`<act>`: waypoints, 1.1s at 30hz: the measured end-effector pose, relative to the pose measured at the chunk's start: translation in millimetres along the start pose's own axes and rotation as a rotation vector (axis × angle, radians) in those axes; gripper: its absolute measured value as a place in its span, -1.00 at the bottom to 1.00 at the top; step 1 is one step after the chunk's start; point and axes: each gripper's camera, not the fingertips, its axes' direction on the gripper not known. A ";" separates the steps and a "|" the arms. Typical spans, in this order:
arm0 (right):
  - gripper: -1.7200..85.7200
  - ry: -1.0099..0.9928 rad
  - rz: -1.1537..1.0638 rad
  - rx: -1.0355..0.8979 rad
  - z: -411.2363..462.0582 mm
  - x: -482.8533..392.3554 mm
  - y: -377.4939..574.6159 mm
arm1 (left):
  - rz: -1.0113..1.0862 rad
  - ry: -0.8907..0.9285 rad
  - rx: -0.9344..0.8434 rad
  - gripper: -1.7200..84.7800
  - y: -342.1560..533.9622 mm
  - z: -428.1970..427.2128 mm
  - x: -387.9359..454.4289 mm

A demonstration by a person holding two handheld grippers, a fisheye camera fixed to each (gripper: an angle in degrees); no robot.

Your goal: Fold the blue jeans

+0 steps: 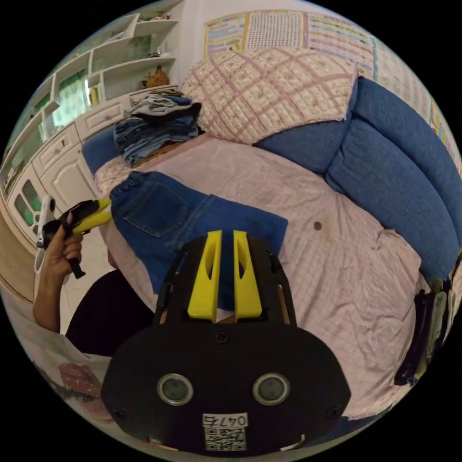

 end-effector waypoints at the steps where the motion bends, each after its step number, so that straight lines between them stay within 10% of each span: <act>1: -0.94 -0.015 -0.007 0.012 -2.0 -4.2 -1.0 | -0.004 -0.001 0.005 -0.58 -2.4 -0.4 0.5; 11: -0.97 0.130 -0.340 -0.096 4.3 -89.3 -30.6 | -0.080 0.049 0.105 -0.73 1.2 -12.2 9.7; 33: -0.97 -0.104 -0.088 0.001 33.9 -10.7 -6.7 | 0.628 0.082 0.178 -0.80 245.9 37.5 222.1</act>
